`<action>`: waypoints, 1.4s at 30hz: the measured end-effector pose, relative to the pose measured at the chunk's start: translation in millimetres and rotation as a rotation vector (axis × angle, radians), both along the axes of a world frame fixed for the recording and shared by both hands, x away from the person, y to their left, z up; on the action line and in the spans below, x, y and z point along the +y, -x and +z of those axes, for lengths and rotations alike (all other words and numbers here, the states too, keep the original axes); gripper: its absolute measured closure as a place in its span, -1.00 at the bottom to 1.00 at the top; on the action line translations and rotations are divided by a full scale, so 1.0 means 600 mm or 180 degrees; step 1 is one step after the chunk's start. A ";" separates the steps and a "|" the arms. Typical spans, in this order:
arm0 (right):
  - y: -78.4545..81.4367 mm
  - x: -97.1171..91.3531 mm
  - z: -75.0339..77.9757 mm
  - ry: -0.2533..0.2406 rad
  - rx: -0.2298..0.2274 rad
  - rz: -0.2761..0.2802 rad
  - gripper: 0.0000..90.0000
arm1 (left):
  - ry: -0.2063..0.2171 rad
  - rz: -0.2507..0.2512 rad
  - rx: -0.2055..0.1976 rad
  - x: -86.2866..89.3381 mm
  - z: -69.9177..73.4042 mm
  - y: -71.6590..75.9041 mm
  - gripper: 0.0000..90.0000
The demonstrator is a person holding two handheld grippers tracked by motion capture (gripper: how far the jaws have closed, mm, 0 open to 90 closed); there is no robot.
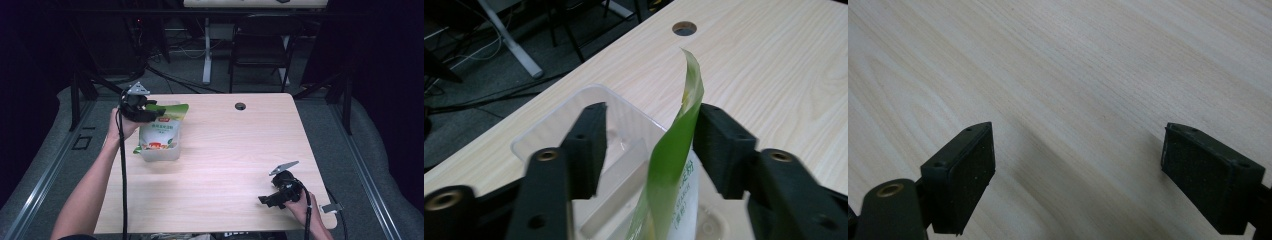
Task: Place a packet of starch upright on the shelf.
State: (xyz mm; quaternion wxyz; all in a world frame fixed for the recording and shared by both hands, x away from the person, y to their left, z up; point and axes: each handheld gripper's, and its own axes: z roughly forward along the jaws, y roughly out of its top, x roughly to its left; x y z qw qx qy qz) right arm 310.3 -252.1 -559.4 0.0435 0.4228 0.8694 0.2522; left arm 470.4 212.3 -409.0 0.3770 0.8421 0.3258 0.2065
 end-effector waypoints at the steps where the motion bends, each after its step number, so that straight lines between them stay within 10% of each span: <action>1: 0.000 0.000 0.000 -0.0004 0.0006 0.0009 -0.70 | 0.0005 0.0025 -0.0006 -0.003 -0.001 0.000 0.27; 11: 0.002 0.002 -0.002 -0.0074 0.0000 -0.0028 -0.70 | -0.0174 -0.0169 -0.0165 -0.013 -0.007 0.008 0.99; 42: 0.000 0.003 -0.002 -0.0015 0.0037 0.0035 -0.70 | -0.0026 -0.0768 -0.0711 0.032 0.010 0.055 1.00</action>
